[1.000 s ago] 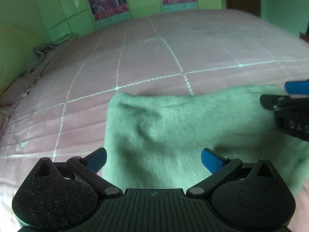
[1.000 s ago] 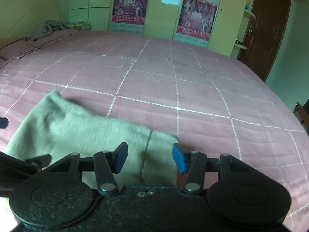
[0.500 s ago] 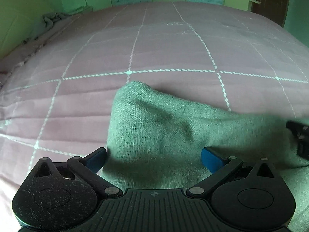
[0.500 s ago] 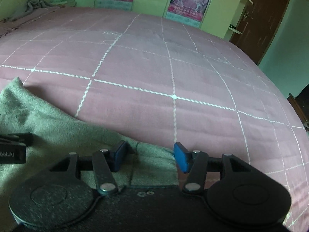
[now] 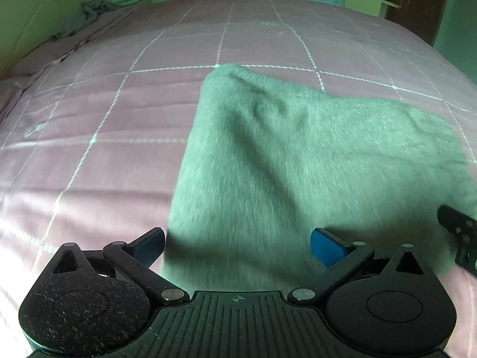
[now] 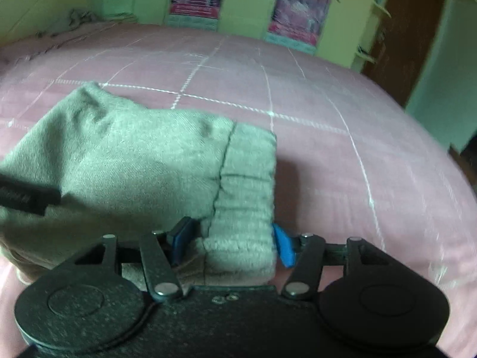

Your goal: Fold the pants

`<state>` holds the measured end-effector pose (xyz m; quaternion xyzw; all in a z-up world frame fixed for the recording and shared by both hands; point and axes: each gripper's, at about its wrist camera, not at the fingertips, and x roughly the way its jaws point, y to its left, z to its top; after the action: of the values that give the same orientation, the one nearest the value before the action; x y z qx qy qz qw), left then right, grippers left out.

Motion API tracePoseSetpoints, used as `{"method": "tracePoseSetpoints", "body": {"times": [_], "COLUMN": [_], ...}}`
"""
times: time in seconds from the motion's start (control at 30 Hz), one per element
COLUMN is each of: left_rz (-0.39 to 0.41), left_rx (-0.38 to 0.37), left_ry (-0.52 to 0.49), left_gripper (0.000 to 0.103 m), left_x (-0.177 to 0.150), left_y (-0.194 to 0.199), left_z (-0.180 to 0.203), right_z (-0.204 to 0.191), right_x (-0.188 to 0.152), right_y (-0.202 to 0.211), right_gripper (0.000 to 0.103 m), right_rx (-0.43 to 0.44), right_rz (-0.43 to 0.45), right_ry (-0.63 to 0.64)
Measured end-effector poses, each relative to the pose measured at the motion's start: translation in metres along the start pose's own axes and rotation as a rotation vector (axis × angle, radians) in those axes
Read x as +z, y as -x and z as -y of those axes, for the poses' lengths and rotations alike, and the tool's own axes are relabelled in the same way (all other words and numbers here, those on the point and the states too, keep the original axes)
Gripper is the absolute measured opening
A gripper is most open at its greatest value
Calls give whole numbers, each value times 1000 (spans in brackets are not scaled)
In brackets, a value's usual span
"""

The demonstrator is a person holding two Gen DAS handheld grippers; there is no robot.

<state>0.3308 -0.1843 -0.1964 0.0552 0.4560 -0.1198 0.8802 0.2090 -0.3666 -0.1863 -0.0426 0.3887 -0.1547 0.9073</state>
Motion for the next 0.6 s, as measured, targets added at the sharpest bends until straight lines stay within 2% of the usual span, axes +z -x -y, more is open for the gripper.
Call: {"method": "tracePoseSetpoints", "body": {"times": [0.07, 0.17, 0.33, 0.4, 0.5, 0.6], "left_rz": [13, 37, 101, 130, 160, 219], "left_rx": [-3, -14, 7, 36, 44, 77], "left_ry": [-5, -8, -24, -55, -69, -69], "left_gripper": [103, 103, 103, 103, 103, 103], "left_x": [-7, -17, -41, -54, -76, -99], "left_y": [20, 53, 117, 146, 182, 218], "left_z": [0, -1, -1, -1, -6, -11], "right_z": [1, 5, 13, 18, 21, 22], "right_x": [8, 8, -11, -22, -39, -52], "right_y": [10, 43, 103, 129, 173, 213], "right_gripper": [58, 61, 65, 70, 76, 78], "right_rx": [11, 47, 130, 164, 194, 203], "right_rz": [-16, 27, 64, 77, 125, 180], "right_ry": [-33, -83, -134, -150, -149, -134]}}
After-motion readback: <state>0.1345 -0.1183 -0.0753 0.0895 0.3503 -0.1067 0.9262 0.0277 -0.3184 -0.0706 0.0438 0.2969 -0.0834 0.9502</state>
